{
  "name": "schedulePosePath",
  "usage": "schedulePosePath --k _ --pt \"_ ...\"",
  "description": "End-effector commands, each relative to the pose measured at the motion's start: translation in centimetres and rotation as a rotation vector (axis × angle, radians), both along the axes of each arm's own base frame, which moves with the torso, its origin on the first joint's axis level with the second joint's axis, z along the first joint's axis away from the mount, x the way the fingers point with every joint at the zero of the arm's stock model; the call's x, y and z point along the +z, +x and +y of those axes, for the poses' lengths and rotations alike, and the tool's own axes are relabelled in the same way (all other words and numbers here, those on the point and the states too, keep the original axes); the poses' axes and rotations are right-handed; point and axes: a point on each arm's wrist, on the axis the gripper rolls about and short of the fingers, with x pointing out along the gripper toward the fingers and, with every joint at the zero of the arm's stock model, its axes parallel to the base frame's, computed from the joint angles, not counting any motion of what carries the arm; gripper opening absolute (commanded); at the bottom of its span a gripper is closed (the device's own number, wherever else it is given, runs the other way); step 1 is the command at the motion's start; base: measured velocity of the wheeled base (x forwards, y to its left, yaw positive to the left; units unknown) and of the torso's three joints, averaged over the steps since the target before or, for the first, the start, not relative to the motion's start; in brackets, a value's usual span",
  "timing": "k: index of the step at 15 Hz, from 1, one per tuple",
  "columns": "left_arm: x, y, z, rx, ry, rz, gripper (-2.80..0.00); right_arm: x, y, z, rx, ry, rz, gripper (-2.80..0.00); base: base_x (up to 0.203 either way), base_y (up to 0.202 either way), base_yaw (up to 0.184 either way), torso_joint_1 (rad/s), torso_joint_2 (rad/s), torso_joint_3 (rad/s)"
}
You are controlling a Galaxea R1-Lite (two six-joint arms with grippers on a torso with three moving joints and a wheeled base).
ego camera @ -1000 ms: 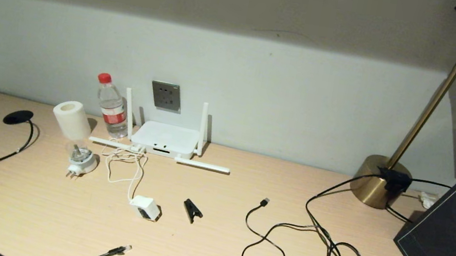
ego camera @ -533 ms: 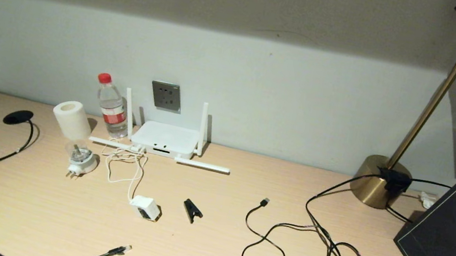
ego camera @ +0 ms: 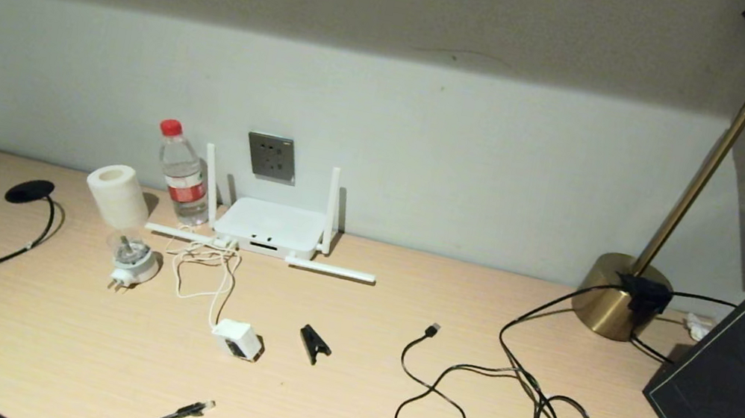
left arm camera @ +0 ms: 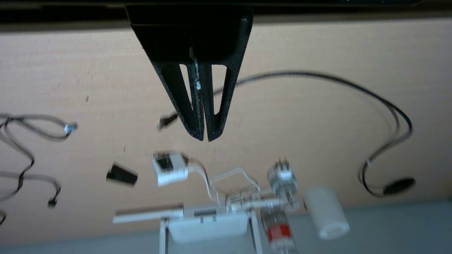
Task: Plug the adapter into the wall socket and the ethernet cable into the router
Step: Pick up plug
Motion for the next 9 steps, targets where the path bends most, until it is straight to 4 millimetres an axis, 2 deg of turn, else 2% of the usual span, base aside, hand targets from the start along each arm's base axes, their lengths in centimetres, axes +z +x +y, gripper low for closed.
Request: schedulePosePath --k 1,3,6,8,9 --pt "4.4 2.6 -0.1 -0.026 0.014 0.096 -2.80 -1.0 0.3 0.0 0.000 -0.001 0.037 -2.80 0.000 0.000 0.000 0.000 0.00 0.000" --pt "7.4 6.4 -0.3 -0.086 0.045 0.183 -2.80 -1.0 0.3 0.0 0.000 -0.001 0.037 -2.80 0.000 0.000 0.000 0.000 0.00 0.000" --pt "10.5 13.8 -1.1 -0.231 0.144 0.303 -2.80 -1.0 0.3 0.0 0.000 -0.001 0.037 -2.80 0.000 0.000 0.000 0.000 0.00 0.000" --pt "11.6 18.3 -1.8 -0.378 0.303 0.357 -2.80 -1.0 0.3 0.0 0.000 -0.001 0.037 -2.80 0.000 0.000 0.000 0.000 0.00 0.000" --pt "11.3 20.2 -2.1 -0.497 0.443 0.378 -2.80 -1.0 0.3 0.0 0.000 -0.001 0.037 -2.80 0.000 0.000 0.000 0.000 0.00 0.000"
